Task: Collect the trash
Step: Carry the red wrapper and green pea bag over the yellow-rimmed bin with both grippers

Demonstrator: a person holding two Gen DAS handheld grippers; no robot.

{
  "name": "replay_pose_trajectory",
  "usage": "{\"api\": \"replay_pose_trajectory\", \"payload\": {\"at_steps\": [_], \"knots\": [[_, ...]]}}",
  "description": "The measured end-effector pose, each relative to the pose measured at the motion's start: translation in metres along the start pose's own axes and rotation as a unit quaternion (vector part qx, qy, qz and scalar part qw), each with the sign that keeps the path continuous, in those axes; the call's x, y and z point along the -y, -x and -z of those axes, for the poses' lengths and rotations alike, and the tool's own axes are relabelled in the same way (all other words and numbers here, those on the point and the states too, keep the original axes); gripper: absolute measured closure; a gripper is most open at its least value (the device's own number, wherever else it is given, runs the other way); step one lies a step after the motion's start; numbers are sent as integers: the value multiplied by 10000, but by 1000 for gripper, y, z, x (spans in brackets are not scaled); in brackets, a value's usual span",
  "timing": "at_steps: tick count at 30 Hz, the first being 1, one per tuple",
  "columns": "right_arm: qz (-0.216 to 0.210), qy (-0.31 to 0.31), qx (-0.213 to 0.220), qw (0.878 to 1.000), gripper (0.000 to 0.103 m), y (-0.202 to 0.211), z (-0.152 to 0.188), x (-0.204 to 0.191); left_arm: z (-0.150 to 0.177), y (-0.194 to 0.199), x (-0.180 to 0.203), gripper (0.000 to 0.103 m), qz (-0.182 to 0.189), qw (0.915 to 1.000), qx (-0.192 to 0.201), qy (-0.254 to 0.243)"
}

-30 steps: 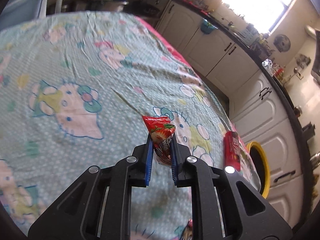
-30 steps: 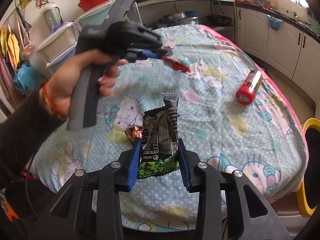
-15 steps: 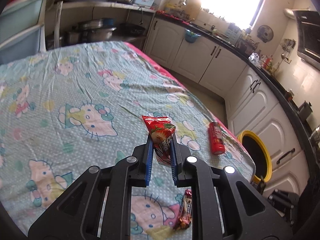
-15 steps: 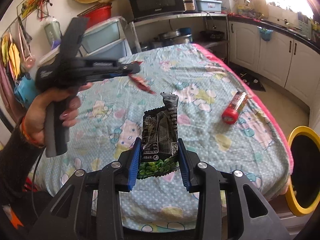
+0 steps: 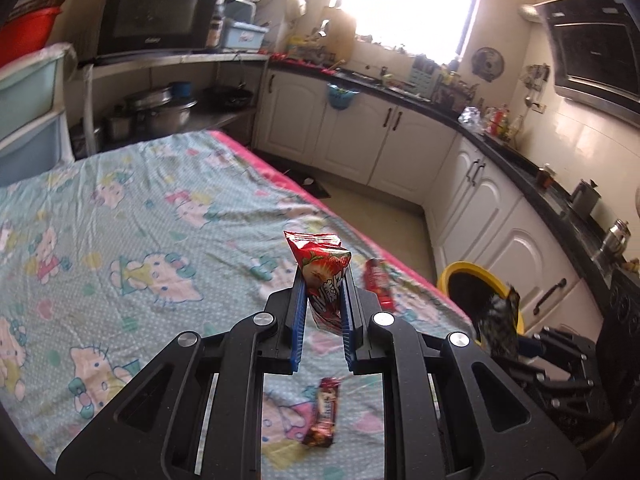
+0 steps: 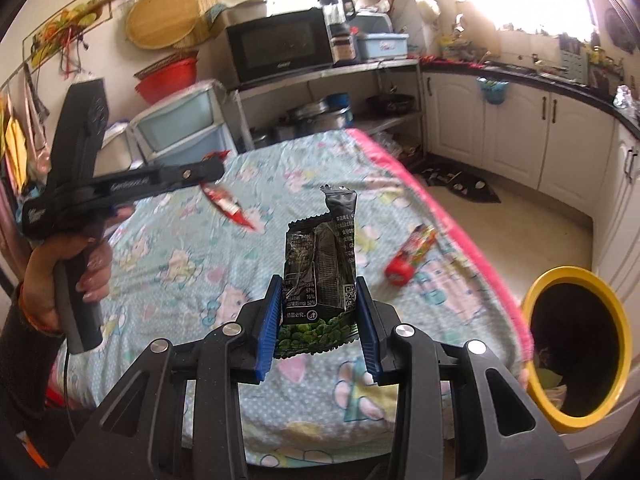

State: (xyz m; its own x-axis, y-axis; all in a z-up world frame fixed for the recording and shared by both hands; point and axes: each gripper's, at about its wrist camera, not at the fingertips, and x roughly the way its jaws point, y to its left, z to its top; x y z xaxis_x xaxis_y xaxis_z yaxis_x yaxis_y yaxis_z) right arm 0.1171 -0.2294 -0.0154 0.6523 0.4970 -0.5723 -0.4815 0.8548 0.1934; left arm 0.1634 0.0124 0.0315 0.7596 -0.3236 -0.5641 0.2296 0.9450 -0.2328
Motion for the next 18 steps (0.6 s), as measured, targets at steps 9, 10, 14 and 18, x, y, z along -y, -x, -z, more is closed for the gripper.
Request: {"api": "replay_pose_trajectory", "payload": {"at_steps": [9, 10, 14, 18], "knots": [[369, -274, 489, 9977, 69, 39, -12, 31, -7, -1, 45, 93, 268, 9987, 155, -402], [416, -312, 529, 9972, 69, 43, -12, 35, -8, -1, 51, 93, 298, 9984, 169, -446], [640, -474, 700, 9944, 69, 58, -12, 53, -11, -5, 69, 93, 440, 9971, 185, -592], [871, -620, 864, 9905, 69, 71, -10, 69, -16, -13, 91, 93, 575, 9955, 185, -731]]}}
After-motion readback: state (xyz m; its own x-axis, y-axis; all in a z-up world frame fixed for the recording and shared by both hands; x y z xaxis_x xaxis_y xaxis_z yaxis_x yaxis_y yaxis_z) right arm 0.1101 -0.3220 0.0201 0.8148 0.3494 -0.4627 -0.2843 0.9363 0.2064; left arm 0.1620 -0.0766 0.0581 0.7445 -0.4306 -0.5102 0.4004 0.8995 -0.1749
